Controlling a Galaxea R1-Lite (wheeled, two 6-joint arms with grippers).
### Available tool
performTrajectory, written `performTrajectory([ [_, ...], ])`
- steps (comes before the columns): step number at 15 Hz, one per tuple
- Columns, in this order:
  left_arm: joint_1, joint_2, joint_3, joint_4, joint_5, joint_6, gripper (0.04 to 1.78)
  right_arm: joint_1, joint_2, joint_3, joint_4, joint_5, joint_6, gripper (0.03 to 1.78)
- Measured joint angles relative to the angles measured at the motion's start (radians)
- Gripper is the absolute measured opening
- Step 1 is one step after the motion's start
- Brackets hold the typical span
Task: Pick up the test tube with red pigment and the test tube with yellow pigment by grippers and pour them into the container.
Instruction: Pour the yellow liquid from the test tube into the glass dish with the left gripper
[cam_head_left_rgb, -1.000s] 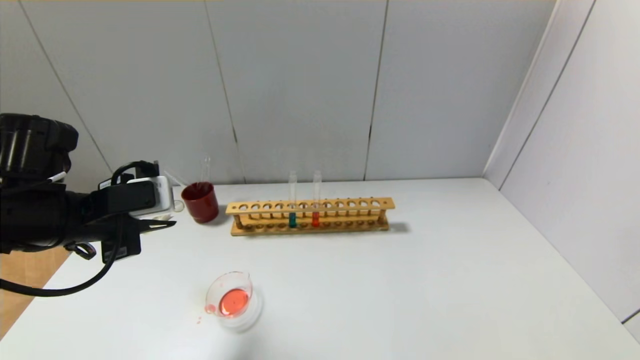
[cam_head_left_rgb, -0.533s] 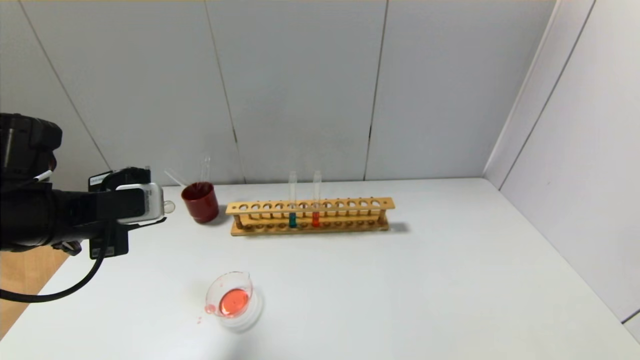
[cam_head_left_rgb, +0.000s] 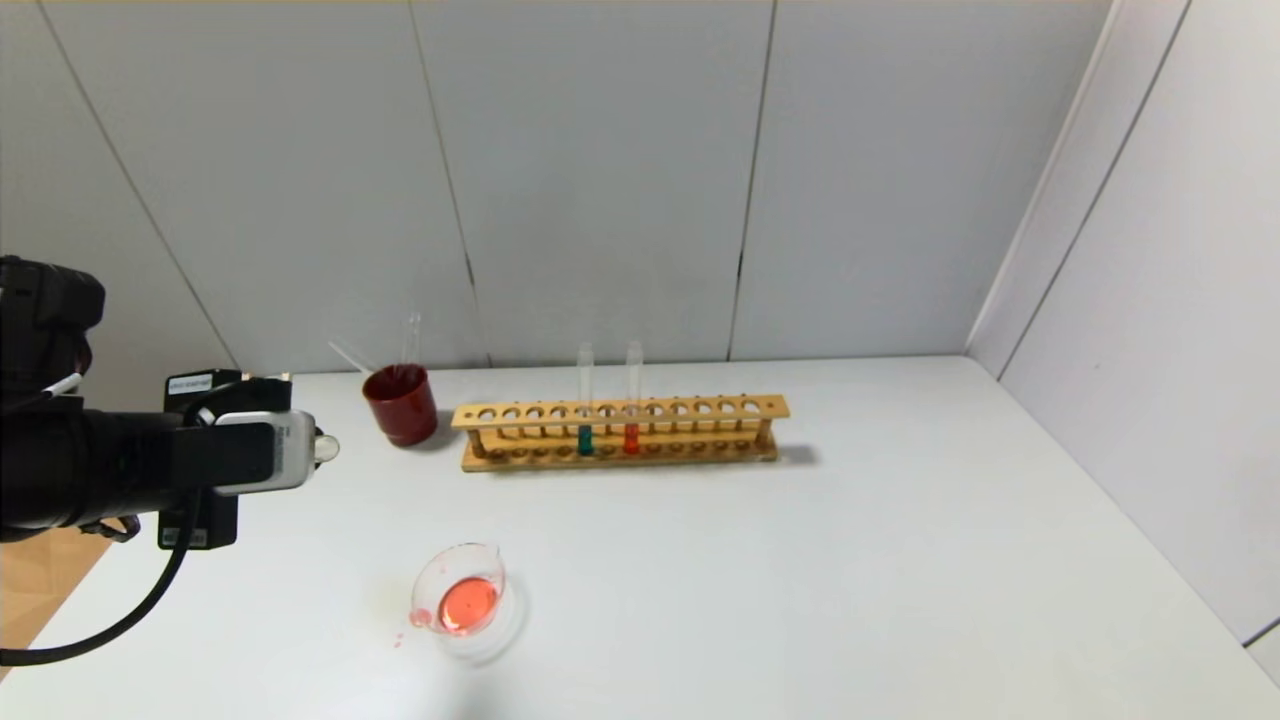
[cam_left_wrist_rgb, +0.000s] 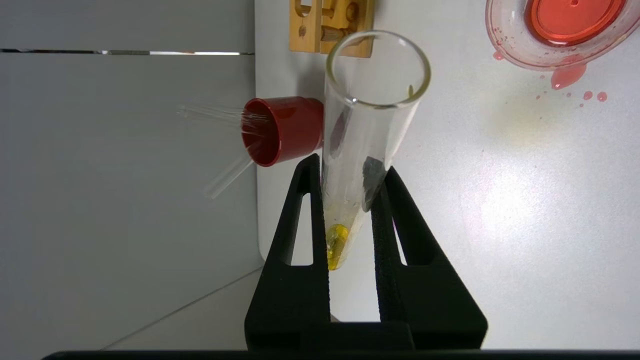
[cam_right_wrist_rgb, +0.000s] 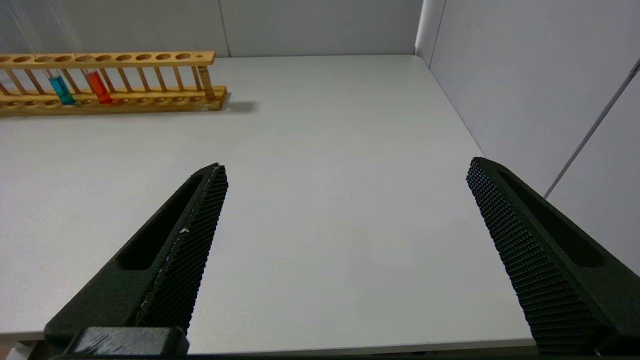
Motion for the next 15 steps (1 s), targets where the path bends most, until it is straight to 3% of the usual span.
performTrajectory([
  [11,-0.020,0.009,0.035,-0.006,-0.038,0.116,0.30,0.000,0.000,0.000,0.000,0.000,0.001,1.75],
  [15,-0.020,0.017,0.065,-0.071,-0.029,0.118,0.30,0.000,0.000,0.000,0.000,0.000,0.000,1.75],
])
